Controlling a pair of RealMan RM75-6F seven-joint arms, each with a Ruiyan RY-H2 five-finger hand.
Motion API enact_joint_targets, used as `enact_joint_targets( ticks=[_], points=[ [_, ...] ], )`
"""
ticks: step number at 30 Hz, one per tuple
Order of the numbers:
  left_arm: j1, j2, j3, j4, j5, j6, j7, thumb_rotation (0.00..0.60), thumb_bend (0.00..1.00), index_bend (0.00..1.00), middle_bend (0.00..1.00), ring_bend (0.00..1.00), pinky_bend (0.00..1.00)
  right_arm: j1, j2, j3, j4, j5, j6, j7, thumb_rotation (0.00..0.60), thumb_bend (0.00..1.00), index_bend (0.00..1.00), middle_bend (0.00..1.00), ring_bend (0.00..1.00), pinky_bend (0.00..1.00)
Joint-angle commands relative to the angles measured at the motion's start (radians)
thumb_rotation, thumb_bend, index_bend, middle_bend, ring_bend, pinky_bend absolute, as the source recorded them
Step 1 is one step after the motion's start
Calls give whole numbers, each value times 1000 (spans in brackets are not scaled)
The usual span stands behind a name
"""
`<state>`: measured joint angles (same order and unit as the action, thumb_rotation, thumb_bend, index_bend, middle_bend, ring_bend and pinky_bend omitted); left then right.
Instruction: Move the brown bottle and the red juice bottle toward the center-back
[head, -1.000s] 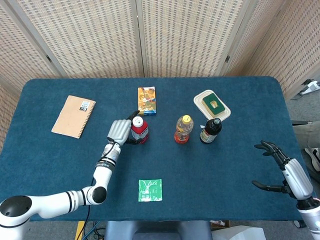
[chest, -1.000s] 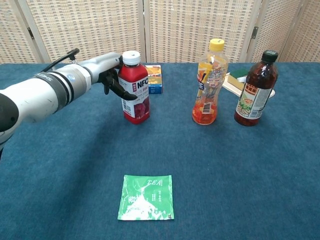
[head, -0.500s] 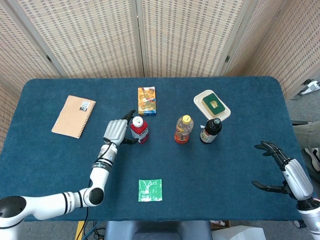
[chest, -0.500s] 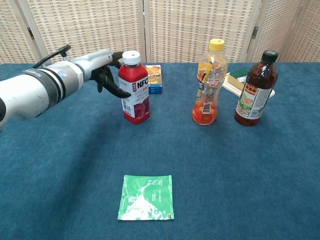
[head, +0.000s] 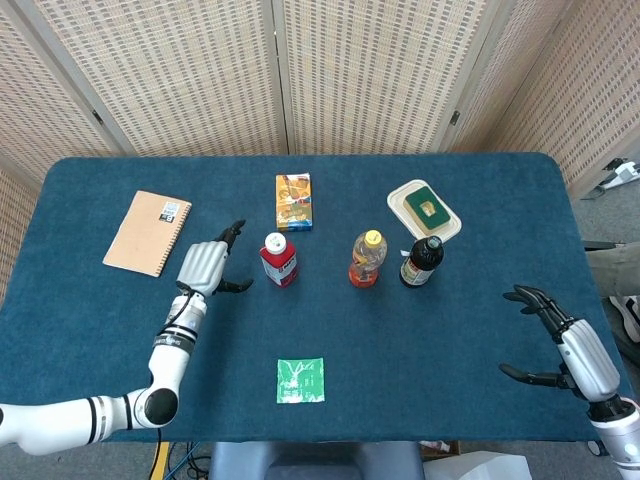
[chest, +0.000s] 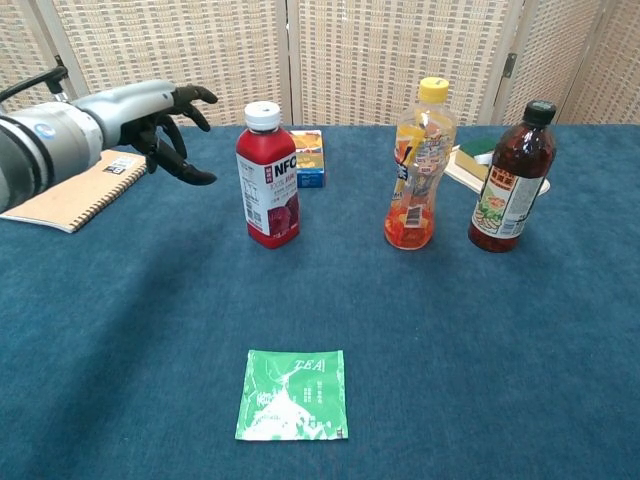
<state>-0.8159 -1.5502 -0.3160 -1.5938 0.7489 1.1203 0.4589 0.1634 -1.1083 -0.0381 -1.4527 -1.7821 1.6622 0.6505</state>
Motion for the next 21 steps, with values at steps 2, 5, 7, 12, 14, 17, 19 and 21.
enact_joint_targets(
  ticks=[2,5,7,12,14,17,19,21],
  points=[
    [61,58,55,-69,84,54,-22,600,167,0,161,339,568,-2,-3,-2,-2,-2,1,-11,600,35,51,208,105,332],
    [109,107,98,-109,149,94,-40,600,167,0,161,338,568,-1,-5,-2,-2,-2,-3,-22,600,35,51,208,105,332],
    [141,139,130,-129,197,114,-53,600,167,0,161,338,568,0,-8,-2,0,1,-9,-30,600,35,51,208,105,332],
    [215,196,212,-151,321,174,-72,600,167,1,161,338,567,9,-8,-4,17,8,-40,-66,600,35,85,207,105,332],
    [250,214,243,-159,377,204,-98,600,167,8,161,338,567,12,-5,-3,23,15,-56,-94,600,35,104,208,105,327],
    [300,244,287,-165,458,245,-140,600,167,22,161,338,567,12,-4,-1,20,30,-71,-123,600,35,122,209,105,322],
    [335,262,310,-164,508,275,-179,600,167,33,161,338,567,11,-1,2,14,39,-77,-143,600,35,139,214,105,322],
    [361,279,327,-163,544,296,-205,600,167,54,161,337,566,10,4,2,10,45,-86,-168,600,35,146,219,105,322]
  ],
)
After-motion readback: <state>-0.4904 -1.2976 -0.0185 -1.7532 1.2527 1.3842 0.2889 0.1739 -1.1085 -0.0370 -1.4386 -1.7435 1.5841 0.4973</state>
